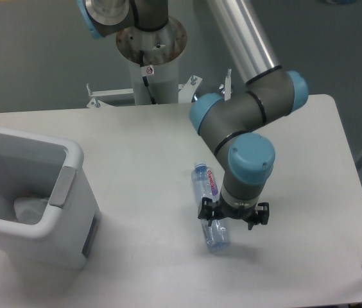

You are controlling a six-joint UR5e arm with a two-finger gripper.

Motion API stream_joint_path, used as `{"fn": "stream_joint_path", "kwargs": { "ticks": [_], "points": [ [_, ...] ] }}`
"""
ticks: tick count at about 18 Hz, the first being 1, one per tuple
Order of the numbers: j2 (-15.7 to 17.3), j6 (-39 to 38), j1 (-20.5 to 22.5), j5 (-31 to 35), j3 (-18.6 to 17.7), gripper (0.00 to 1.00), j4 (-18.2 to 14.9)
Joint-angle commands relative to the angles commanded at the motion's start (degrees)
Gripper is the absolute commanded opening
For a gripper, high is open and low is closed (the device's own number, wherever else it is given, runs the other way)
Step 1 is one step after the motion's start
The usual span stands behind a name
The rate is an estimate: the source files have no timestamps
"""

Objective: Place the trash in the trash can
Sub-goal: 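Lower the gripper around the bottle's middle and close it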

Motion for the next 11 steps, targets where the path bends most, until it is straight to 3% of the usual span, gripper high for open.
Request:
{"fn": "stream_joint_path", "kwargs": {
  "ticks": [11],
  "points": [
    [-5.0, -4.7, -2.3, 4.2, 3.7, 1.00, -0.4]
  ]
}}
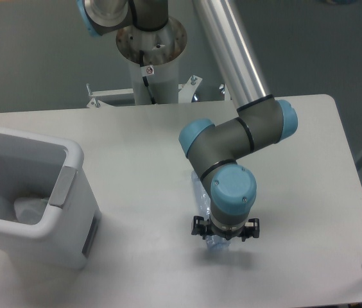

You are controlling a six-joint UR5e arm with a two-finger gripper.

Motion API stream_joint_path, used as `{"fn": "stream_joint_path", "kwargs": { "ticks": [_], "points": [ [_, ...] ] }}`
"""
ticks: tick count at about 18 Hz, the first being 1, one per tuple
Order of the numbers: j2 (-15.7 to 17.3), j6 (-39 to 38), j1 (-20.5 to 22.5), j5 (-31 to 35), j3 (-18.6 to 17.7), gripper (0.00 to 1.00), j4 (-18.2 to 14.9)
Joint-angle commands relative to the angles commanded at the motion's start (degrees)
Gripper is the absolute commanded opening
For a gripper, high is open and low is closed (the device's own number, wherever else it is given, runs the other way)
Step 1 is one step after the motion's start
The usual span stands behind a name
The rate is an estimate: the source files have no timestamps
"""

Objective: Place the trash in the trash can
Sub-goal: 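Lower the gripper around the bottle's middle and close it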

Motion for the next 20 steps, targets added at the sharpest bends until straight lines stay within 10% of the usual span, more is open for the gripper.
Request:
{"fn": "stream_joint_path", "kwargs": {
  "ticks": [4, 11, 20],
  "points": [
    [-1.6, -1.3, -1.3, 5.7, 0.4, 1.00, -0.1],
    [-1.5, -1.9, -1.3, 5.5, 0.4, 0.62, -0.2],
    [0.4, -1.6, -1.2, 2.7, 1.3, 0.59, -0.4]
  ]
}}
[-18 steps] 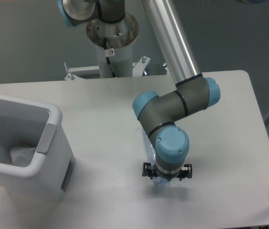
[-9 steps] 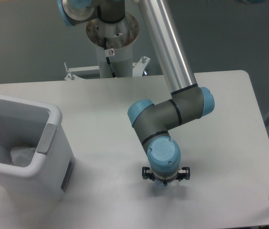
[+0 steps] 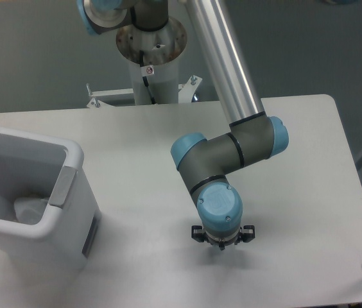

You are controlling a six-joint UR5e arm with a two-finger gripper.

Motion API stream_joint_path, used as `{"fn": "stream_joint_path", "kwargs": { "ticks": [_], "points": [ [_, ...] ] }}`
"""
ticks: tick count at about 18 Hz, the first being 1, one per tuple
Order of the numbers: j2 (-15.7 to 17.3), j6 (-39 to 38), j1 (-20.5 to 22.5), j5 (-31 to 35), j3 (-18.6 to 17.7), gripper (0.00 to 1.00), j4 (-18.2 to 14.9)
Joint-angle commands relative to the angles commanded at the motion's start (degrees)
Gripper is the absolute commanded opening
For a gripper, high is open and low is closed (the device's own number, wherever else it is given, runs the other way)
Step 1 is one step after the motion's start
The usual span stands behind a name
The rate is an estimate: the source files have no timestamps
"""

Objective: Place the trash in the trash can
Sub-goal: 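Lower the gripper around the bottle's middle and close it, then lift the gripped bottle and swing it toward the bin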

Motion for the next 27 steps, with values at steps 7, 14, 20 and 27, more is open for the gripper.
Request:
{"fn": "stream_joint_path", "kwargs": {
  "ticks": [7, 14, 20, 27],
  "points": [
    [5.9, 0.2, 2.5, -11.6, 0.8, 0.55, 0.2],
    [8.8, 0.2, 4.1, -17.8, 2.8, 0.55, 0.5],
    [12.5, -1.9, 4.0, -29.7, 6.4, 0.55, 0.7],
    [17.6, -3.3, 3.6, -40.2, 6.4, 0.55, 0.8]
  ]
}}
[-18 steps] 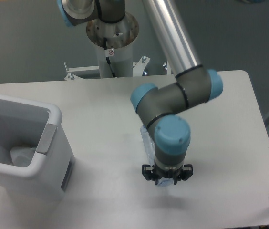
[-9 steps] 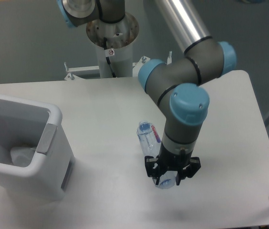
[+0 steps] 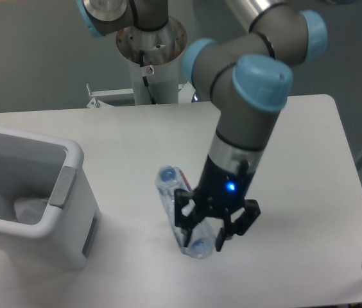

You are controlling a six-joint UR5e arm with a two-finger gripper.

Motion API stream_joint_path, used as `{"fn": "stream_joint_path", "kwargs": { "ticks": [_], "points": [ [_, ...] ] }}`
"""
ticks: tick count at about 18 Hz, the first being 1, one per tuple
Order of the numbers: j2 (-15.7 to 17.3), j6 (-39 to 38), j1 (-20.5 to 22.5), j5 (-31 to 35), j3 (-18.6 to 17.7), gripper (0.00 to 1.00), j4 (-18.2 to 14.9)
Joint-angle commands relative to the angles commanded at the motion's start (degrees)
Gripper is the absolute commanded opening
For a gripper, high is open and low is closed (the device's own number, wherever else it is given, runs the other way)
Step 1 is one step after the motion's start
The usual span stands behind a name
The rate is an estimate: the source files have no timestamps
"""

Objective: Place the trash in the trash can
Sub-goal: 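Lift the gripped bottle and swing it toward the bin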

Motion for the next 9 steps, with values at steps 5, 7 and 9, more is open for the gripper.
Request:
{"fn": "stream_joint_path", "kwargs": {
  "ticks": [5, 7, 9],
  "points": [
    [3.8, -1.8, -1.9, -6.8, 0.9, 0.55, 0.3],
    [4.4, -1.8, -3.3, -7.1, 0.9, 0.55, 0.7],
    [4.5, -1.8, -5.3, -7.1, 0.9, 0.55, 2.1]
  ]
}}
